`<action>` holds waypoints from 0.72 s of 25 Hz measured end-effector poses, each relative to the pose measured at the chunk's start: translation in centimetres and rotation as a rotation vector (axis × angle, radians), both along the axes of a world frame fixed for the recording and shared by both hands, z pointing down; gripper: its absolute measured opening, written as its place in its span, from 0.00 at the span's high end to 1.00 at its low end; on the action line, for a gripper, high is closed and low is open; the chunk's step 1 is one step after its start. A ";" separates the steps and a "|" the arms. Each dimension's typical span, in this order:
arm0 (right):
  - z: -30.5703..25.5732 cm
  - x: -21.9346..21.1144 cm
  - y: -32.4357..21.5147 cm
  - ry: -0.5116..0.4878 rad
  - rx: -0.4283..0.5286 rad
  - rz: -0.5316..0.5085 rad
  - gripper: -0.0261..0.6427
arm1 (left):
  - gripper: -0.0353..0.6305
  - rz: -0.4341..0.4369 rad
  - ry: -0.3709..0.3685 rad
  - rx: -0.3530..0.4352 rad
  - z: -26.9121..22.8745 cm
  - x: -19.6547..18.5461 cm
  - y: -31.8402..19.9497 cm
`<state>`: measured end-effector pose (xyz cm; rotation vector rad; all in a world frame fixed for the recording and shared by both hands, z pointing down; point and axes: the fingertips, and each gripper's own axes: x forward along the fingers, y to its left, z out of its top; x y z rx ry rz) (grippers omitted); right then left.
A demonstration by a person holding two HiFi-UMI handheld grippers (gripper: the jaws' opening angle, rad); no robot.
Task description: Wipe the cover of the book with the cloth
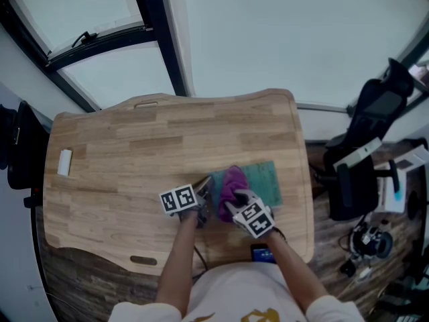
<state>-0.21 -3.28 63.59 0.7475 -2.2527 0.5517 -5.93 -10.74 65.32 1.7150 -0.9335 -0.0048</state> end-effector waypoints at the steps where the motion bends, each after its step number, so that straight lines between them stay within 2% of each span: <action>1: 0.0 0.1 0.0 -0.001 0.000 0.003 0.85 | 0.86 0.000 0.000 0.000 0.0 0.0 0.0; 18: 0.3 3.0 -1.0 -0.006 -0.016 0.076 0.85 | 0.86 -0.002 -0.011 0.004 0.0 0.0 0.0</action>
